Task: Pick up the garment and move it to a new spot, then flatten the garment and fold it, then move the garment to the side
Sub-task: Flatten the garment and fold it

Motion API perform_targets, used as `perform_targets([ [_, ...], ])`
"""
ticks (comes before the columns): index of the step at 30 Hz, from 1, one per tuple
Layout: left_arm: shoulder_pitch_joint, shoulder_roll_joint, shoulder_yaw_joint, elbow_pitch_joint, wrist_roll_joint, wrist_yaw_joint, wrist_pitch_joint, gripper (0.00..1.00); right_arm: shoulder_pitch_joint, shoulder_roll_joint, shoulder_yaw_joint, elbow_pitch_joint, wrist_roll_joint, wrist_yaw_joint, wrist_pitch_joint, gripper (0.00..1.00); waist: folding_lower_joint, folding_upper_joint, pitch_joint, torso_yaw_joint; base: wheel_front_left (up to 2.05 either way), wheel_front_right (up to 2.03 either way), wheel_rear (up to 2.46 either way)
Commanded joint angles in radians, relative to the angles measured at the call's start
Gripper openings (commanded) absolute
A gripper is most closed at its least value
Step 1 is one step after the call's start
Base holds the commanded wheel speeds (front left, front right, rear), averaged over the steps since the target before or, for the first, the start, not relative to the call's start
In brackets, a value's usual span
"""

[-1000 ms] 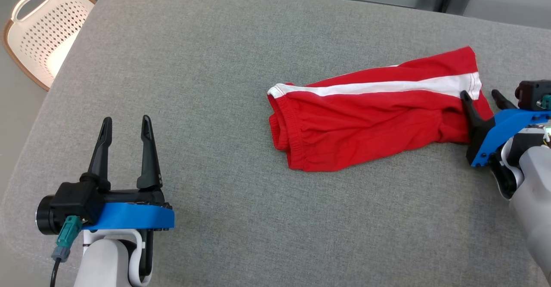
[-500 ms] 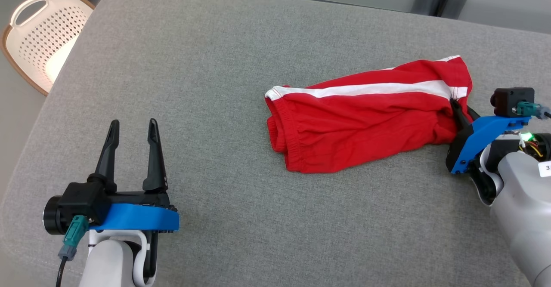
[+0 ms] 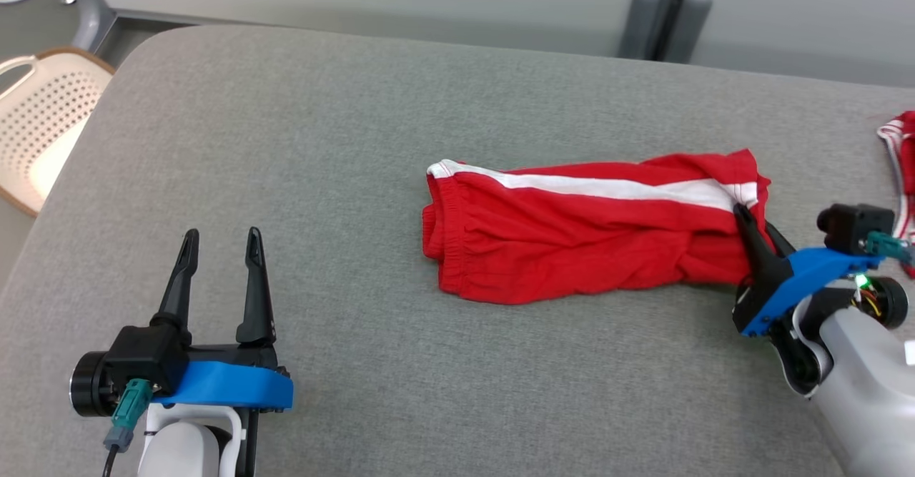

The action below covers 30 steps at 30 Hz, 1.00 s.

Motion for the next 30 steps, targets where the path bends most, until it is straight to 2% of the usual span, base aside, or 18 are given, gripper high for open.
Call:
perform_targets([
  [1, 0.011, -0.001, 0.002, -0.002, 0.009, -0.006, -0.005, 1.00, 0.039, -0.020, 0.000, -0.028, 0.022, 0.000, -0.011, 0.00, 0.0000, 0.0000, -0.022, -0.029, 0.00, 0.00, 0.00],
  [11, 0.035, 0.000, 0.016, -0.011, 0.024, -0.010, -0.005, 1.00, 0.182, -0.122, -0.049, -0.126, 0.084, 0.000, -0.022, 0.00, 0.0000, 0.0000, -0.051, -0.071, 0.00, 0.00, 0.00],
  [15, 0.039, 0.000, 0.013, -0.014, 0.023, -0.012, -0.005, 1.00, 0.201, -0.136, -0.067, -0.132, 0.077, 0.000, -0.022, 0.00, 0.0000, 0.0000, -0.054, -0.072, 0.00, 0.00, 0.00],
  [23, 0.042, -0.001, 0.010, -0.005, 0.020, -0.015, -0.005, 1.00, 0.154, -0.095, -0.074, -0.156, 0.044, 0.000, -0.022, 0.00, 0.0000, 0.0000, -0.069, -0.065, 0.00, 0.00, 0.00],
  [30, 0.047, -0.001, 0.009, -0.005, 0.021, -0.017, -0.005, 1.00, 0.097, -0.048, -0.034, -0.227, -0.002, 0.000, -0.016, 0.00, 0.0000, 0.0000, -0.079, -0.056, 0.00, 0.00, 0.00],
])
